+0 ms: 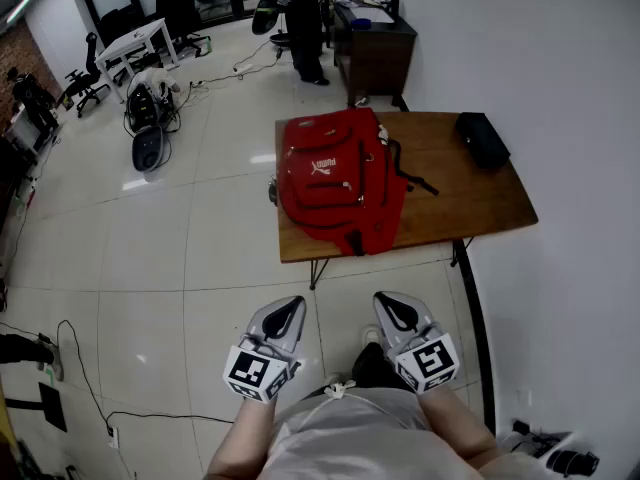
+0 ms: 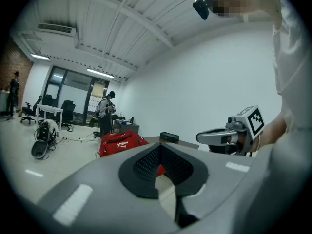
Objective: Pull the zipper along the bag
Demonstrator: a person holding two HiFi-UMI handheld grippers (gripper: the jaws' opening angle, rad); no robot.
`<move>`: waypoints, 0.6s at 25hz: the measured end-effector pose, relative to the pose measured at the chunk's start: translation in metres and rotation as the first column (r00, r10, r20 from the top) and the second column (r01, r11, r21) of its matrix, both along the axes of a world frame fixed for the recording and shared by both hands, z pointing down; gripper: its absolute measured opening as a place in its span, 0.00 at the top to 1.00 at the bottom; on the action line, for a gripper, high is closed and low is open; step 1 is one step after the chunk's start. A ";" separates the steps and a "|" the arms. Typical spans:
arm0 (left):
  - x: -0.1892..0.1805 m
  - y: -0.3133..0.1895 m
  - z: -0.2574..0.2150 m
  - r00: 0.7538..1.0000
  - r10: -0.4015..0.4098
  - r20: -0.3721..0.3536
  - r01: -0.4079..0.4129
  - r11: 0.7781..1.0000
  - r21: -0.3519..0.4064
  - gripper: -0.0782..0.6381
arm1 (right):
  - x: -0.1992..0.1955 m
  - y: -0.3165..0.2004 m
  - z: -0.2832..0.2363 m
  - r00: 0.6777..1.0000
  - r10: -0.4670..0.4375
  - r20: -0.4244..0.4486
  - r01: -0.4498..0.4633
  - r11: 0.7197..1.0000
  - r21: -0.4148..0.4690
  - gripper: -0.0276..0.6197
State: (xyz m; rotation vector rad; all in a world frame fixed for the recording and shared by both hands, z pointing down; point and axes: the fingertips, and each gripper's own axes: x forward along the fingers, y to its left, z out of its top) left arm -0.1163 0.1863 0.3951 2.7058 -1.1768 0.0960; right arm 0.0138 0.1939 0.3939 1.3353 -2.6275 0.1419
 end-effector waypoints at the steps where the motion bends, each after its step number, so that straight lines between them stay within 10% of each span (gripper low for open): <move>1: 0.001 -0.005 0.002 1.000 -0.005 -0.006 0.005 1.000 -0.002 0.88 | 0.002 -0.006 0.002 1.000 0.000 0.000 0.000 1.000 -0.003 0.95; 15: 0.044 -0.146 0.015 0.998 -0.070 -0.008 0.070 0.998 -0.006 0.88 | 0.048 -0.154 0.010 0.998 -0.059 0.007 0.059 0.998 0.004 0.95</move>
